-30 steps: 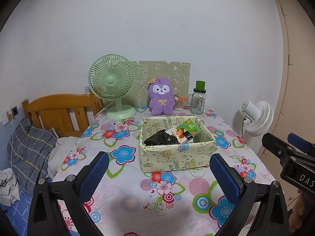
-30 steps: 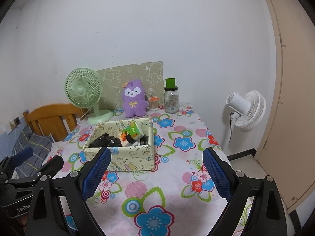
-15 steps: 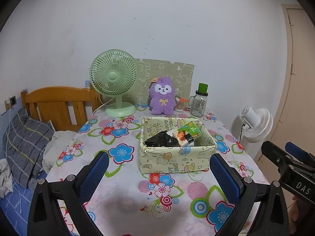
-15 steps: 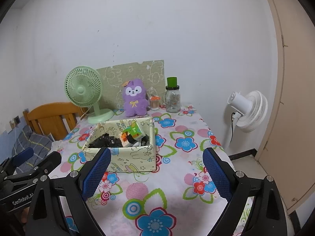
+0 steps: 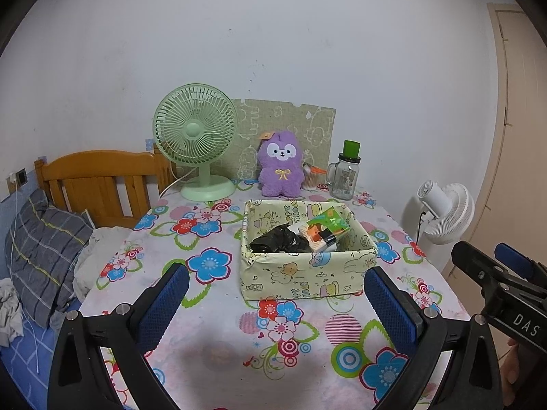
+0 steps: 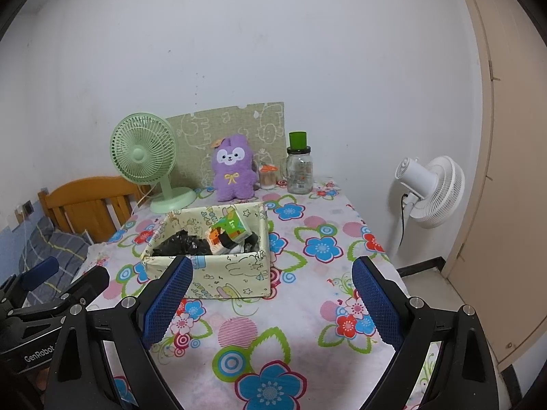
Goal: Organize soft objects
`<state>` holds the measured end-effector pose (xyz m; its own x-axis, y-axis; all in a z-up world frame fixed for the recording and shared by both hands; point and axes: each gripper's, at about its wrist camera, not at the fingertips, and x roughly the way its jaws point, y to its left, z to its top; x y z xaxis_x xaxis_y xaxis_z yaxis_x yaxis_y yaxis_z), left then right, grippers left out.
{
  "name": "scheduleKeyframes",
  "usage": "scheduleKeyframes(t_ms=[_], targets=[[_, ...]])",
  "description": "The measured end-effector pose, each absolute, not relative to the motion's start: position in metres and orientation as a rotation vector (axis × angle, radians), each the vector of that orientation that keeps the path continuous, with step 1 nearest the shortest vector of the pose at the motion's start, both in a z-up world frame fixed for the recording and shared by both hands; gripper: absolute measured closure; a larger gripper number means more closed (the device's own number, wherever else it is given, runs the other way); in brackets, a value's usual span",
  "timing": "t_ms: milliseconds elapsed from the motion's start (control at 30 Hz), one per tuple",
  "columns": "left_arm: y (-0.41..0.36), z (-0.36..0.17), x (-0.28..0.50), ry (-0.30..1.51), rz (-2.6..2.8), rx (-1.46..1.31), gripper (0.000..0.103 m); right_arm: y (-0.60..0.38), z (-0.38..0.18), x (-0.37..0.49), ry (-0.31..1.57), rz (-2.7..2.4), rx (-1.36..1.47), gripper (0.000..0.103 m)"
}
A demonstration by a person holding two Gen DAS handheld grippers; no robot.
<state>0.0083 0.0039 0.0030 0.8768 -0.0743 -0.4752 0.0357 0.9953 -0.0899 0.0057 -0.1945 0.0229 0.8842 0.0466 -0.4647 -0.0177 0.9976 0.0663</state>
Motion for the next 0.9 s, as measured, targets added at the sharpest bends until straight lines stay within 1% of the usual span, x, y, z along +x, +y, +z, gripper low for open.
scheduleKeyframes(t_ms=[900], targets=[[0.0024, 0.0017, 0.0053, 0.495, -0.057, -0.070, 0.000, -0.1930, 0.0176, 0.0072, 0.482, 0.044, 0.071, 0.007]])
